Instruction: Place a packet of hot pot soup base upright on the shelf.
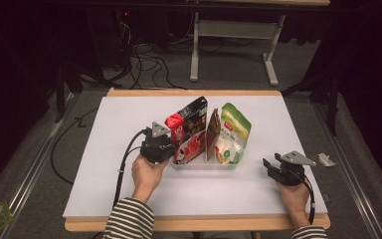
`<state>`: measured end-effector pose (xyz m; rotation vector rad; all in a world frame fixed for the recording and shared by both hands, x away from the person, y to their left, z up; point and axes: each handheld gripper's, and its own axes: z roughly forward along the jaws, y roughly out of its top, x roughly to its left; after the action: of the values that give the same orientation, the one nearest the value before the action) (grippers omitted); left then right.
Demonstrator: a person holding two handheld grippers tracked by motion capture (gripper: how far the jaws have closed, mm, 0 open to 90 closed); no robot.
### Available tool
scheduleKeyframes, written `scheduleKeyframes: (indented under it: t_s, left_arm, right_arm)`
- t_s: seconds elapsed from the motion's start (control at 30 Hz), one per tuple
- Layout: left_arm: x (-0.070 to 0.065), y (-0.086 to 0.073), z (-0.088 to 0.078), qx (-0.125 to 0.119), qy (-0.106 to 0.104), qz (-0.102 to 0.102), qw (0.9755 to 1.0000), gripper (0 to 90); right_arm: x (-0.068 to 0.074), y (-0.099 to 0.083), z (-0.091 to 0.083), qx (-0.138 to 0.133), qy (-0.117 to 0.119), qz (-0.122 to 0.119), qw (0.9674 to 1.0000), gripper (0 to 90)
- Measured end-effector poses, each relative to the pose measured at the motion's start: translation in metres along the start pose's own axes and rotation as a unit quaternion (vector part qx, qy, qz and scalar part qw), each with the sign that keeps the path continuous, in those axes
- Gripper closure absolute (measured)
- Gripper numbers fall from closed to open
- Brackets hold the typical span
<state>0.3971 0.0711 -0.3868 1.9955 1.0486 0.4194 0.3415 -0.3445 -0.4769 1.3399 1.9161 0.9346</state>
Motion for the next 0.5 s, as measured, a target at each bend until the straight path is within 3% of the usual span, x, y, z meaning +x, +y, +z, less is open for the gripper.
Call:
scheduleKeyframes:
  t_s: [0.5]
  left_arm:
    - [0.0021,-0.0071,-0.0029,-0.020,-0.016,0.003,0.9997,63.5]
  right_arm:
    - [-0.0014,-0.0001,0.0001,-0.004,0.001,-0.001,1.0000,47.4]
